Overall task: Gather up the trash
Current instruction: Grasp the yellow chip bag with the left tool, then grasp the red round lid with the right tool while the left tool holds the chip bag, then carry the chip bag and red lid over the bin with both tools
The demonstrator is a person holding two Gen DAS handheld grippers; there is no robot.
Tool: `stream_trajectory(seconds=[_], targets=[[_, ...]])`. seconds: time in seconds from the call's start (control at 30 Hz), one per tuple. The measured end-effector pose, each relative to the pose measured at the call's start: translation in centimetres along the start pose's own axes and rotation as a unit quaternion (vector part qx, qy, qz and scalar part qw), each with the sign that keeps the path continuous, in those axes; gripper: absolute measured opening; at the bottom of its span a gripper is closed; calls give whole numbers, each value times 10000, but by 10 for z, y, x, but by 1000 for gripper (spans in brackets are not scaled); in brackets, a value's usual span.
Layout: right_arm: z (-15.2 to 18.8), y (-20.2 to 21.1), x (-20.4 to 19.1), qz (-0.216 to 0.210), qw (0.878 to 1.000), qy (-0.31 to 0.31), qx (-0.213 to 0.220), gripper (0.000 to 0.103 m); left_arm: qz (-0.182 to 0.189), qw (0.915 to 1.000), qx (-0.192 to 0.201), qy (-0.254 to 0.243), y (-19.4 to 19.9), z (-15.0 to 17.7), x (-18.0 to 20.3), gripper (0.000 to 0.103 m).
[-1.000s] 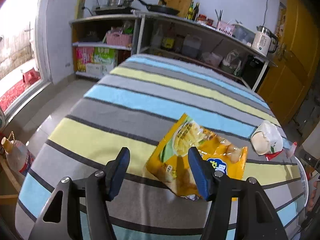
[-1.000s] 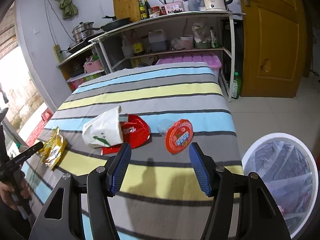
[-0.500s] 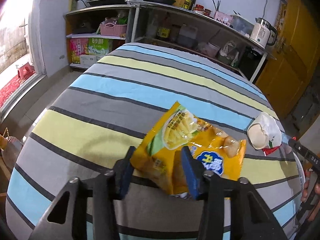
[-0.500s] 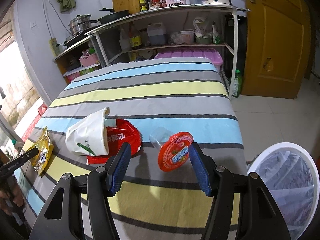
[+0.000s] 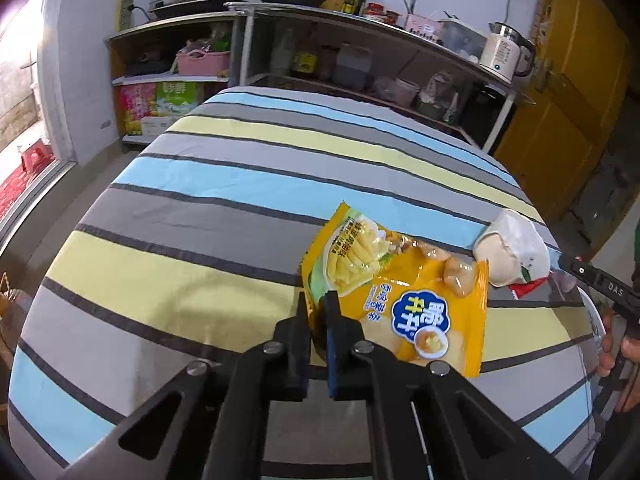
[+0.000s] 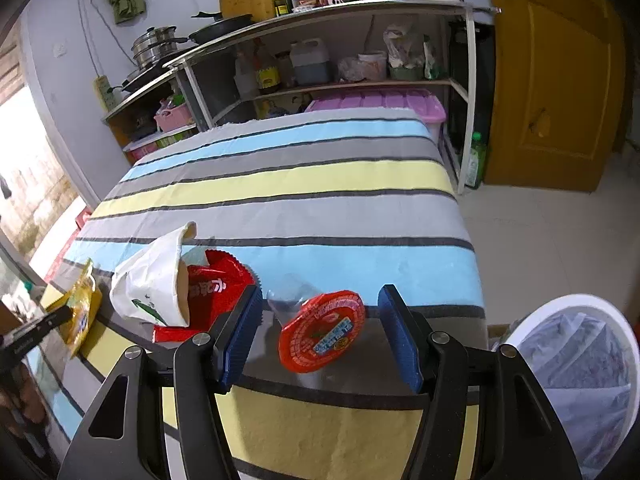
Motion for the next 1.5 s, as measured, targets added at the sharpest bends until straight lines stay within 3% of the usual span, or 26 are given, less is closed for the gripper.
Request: stream_trajectory(seconds=[0.03,0.23,1.03,1.5], targets=[[1,0,0,-36,10000,-14,-1,49,33,10000,11,-30,0,0,2,5],[6,5,1,-19,9999,-93,64,47,227,9997,61,-107,2,0,15,4],[43,84,7,-121,9983,-365,442,46,907,9936,442,-505,55,-1,78,2],[58,137,19,-17,9959,-465,771,46,1557,9815,559,-965,74,-7,152,2]])
Point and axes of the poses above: each gripper's, at about its wrist camera, not at the fingertips, and y roughly against the way its jaws point, x to its right, z to its underside, the point moved 7 cm from there along -y, roughly the way its jaws point, and after that the axes turned 6 degrees about z, right-handed, at the moved point
